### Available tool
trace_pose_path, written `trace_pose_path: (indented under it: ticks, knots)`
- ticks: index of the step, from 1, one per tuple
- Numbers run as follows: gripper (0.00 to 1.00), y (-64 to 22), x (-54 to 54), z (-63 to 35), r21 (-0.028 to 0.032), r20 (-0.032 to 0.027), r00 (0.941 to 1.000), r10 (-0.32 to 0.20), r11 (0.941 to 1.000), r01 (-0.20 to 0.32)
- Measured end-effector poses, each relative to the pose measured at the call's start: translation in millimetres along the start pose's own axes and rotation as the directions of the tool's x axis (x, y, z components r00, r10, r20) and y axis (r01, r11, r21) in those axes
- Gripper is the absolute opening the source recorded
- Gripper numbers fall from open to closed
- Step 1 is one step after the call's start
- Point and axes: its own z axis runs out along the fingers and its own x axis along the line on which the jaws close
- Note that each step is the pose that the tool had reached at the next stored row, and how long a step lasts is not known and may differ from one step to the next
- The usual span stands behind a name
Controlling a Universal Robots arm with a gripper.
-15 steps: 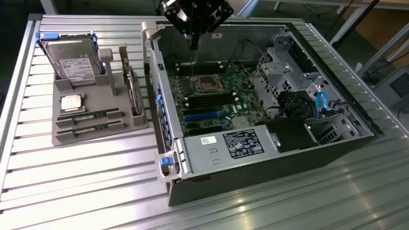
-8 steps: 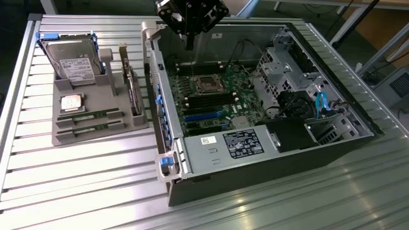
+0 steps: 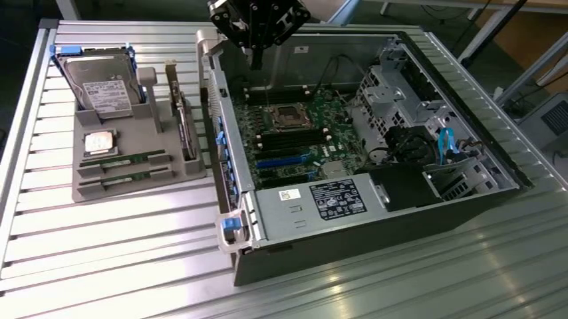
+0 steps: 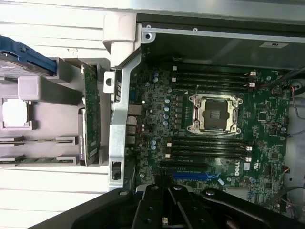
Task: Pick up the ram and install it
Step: 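Reach for the ram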
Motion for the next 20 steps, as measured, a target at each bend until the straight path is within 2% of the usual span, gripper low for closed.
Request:
trace_pose_path:
  ticks: [5,13,20]
  knots:
    - [0.1,0.3,5.4,-0.2,0.0,0.0,1.0,0.0,1.0,0.0]
    - [0.1,1.1,20.0,-0.7,0.0,0.0,1.0,0.0,1.0,0.0]
    - [0.1,2.0,37.1,-1.2,-0.0001,0.0,1.0,0.0,1.0,0.0]
